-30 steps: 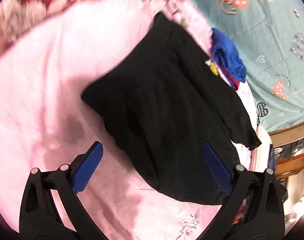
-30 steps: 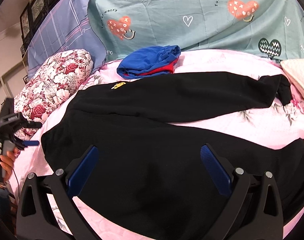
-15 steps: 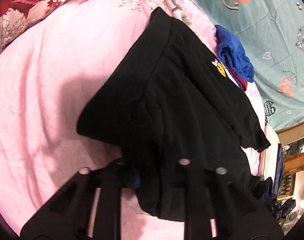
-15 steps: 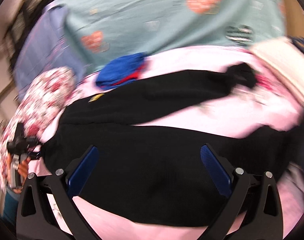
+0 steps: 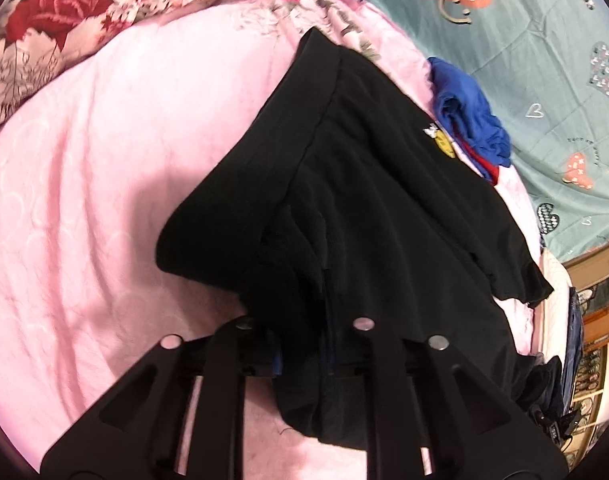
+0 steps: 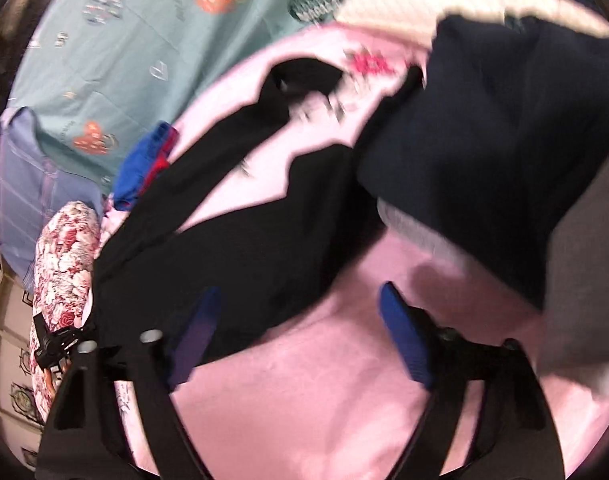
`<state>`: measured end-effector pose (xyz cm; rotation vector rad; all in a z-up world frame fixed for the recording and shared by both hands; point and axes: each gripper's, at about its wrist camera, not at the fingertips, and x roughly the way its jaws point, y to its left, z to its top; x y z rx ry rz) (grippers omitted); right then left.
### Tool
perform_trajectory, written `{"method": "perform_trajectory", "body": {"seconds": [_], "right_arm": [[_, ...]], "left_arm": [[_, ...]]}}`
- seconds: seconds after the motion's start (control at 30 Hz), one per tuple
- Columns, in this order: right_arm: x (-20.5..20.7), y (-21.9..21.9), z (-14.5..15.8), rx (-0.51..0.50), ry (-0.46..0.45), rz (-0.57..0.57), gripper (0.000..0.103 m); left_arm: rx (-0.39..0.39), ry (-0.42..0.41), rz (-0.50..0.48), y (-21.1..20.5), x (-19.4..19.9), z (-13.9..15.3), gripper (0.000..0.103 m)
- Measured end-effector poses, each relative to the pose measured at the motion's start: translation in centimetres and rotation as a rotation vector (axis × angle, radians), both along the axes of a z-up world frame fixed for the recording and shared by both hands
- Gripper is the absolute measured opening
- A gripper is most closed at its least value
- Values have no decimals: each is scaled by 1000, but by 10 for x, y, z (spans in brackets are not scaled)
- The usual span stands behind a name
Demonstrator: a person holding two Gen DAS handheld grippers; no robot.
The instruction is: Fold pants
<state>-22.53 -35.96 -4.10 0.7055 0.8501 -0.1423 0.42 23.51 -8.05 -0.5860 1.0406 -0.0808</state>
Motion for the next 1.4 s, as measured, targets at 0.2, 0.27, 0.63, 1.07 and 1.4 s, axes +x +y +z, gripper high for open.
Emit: {"method": "perform_trajectory", "body": {"seconds": [0.2,0.27,0.63,1.07,1.4], "right_arm": [[32,-11,-9,-27,-8,-59,52],[41,-16,-5,-72,-3,-73,26],[22,7,49,-49,-216,23,3],[-44,-7,-21,185,-38,-56,79],[-5,-21,-24,-145,74,-74,65]], "left_arm": [[31,-9,-14,-6,10,4,12],[26,-18,-23,-5,15,10,9],[-78,-246,92,80,-18,103,8],[-16,-99,129,107,-46,32,12],[29,-101,149,103,-47,35,12]]}}
